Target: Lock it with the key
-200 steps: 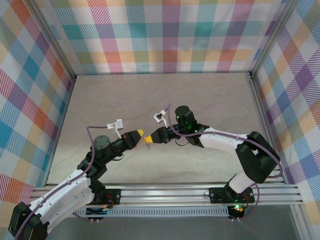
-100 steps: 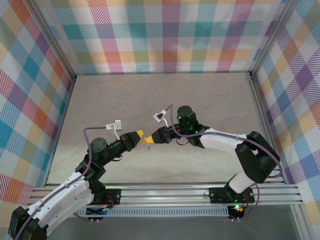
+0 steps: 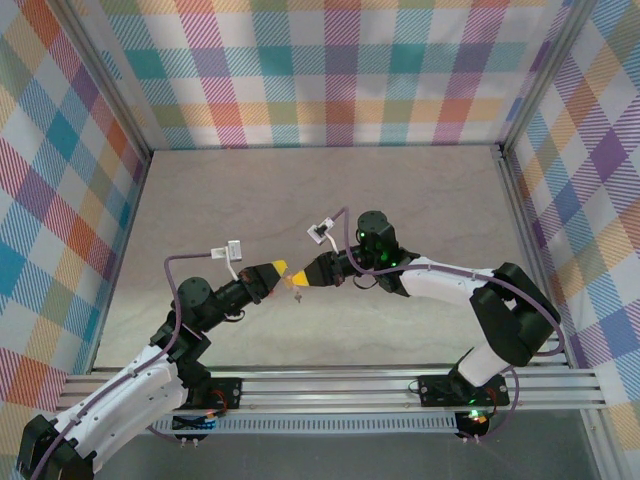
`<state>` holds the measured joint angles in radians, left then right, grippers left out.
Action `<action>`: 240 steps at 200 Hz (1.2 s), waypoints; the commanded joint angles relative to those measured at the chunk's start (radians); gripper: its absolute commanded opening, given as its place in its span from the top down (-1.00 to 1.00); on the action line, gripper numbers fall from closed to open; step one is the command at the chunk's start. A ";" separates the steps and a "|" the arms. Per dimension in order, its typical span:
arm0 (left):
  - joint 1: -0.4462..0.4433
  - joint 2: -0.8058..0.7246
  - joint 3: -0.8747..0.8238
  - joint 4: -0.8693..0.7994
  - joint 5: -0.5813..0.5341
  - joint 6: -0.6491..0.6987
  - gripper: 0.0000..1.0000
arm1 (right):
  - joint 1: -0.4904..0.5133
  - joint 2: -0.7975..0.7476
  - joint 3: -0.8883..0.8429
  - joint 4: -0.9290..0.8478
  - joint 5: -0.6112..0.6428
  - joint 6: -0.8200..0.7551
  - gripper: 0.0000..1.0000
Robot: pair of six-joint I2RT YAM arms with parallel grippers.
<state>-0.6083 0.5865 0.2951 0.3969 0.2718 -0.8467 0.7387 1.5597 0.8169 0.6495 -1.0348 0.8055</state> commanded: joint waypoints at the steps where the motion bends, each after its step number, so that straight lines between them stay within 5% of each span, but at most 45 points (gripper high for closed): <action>1: 0.004 -0.019 -0.011 0.060 -0.046 0.023 1.00 | -0.013 -0.018 -0.023 0.043 -0.094 0.010 0.98; 240: 0.004 -0.025 -0.074 0.175 0.026 -0.027 1.00 | -0.042 -0.009 -0.016 0.213 -0.101 0.157 1.00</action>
<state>-0.6083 0.5781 0.2462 0.5320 0.3141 -0.8722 0.7269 1.5597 0.8055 0.7647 -1.0939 0.9218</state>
